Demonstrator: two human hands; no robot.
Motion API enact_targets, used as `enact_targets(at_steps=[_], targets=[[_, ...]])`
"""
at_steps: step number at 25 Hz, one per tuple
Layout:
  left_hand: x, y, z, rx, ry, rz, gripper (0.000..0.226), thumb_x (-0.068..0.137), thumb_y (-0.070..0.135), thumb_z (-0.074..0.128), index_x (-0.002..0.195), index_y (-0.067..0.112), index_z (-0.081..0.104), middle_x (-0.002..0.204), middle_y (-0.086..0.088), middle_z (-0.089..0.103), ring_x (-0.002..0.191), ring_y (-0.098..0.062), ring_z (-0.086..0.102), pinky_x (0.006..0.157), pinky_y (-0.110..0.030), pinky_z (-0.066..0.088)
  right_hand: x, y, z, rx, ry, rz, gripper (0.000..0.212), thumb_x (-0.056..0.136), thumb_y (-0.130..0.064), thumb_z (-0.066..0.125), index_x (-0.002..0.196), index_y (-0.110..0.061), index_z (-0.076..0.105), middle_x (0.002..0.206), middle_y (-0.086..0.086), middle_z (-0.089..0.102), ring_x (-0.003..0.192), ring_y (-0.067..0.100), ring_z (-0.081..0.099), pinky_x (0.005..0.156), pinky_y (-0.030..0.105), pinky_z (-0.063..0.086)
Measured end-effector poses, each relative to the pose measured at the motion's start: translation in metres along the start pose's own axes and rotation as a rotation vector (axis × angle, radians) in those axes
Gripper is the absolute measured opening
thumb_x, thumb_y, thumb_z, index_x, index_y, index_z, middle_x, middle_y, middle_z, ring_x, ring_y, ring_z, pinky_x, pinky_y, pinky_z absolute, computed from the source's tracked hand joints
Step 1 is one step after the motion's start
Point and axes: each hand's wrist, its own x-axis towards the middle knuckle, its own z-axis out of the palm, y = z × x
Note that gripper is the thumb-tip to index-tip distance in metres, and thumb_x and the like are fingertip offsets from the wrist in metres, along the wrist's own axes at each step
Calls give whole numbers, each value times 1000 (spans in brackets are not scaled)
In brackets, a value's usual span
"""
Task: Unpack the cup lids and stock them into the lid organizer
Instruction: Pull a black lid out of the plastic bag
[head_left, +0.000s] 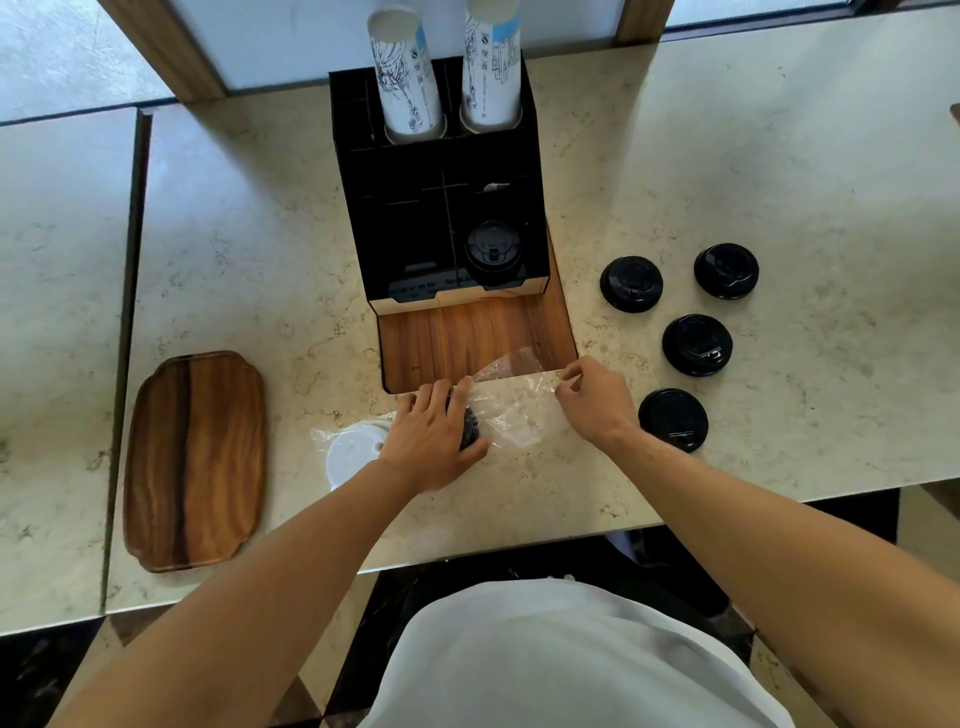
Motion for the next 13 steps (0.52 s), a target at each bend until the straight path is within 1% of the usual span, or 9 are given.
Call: enact_targets(at_steps=[2,3,5,7,9,11,13], targets=[[0,0,-2,-39,-4,-3,88,90,74,34,153,15,20,140,-12,45,125,-32,44,107,-51,36,-3,-7,1,35,62,-126,10,95,-21,60,103,-24,65,86,-13,63,80,8,62,68,22,47],[1,0,-4,-64,-9,-11,90,89,76,34,154,16,18,141,-11,43,126,-32,43,109,-51,35,-5,-13,2,48,46,-189,10,96,-21,60,103,-24,66,86,-13,64,79,6,62,67,20,46],[0,-1,-8,-113,-6,-34,95,86,80,36,155,18,16,144,-10,40,129,-31,40,111,-51,33,-9,-23,8,24,-42,-268,13,98,-21,58,104,-23,70,90,-10,70,79,8,64,69,21,49],[-2,0,-11,-113,26,-38,99,82,83,37,154,18,17,143,-10,41,129,-31,40,111,-50,33,-9,-29,16,-53,-78,-292,22,99,-20,55,112,-17,72,103,-3,75,90,13,68,80,26,53],[-5,-3,-13,-98,45,-53,104,78,86,38,154,17,18,143,-11,43,129,-31,40,111,-49,33,-9,-34,22,-95,-78,-255,29,100,-19,51,120,-12,71,117,3,74,103,19,68,90,31,54],[-10,-10,-12,-78,33,-84,110,74,90,38,154,17,18,145,-11,42,132,-32,39,112,-49,32,-8,-37,27,-86,-111,-164,34,101,-19,50,129,-9,66,127,8,71,115,25,66,100,37,53],[-17,-18,-10,-45,26,-112,115,70,92,37,154,16,19,145,-11,43,132,-32,40,113,-49,31,-6,-39,31,-12,-152,-60,38,100,-20,50,134,-8,62,130,11,68,118,28,64,103,43,53]])
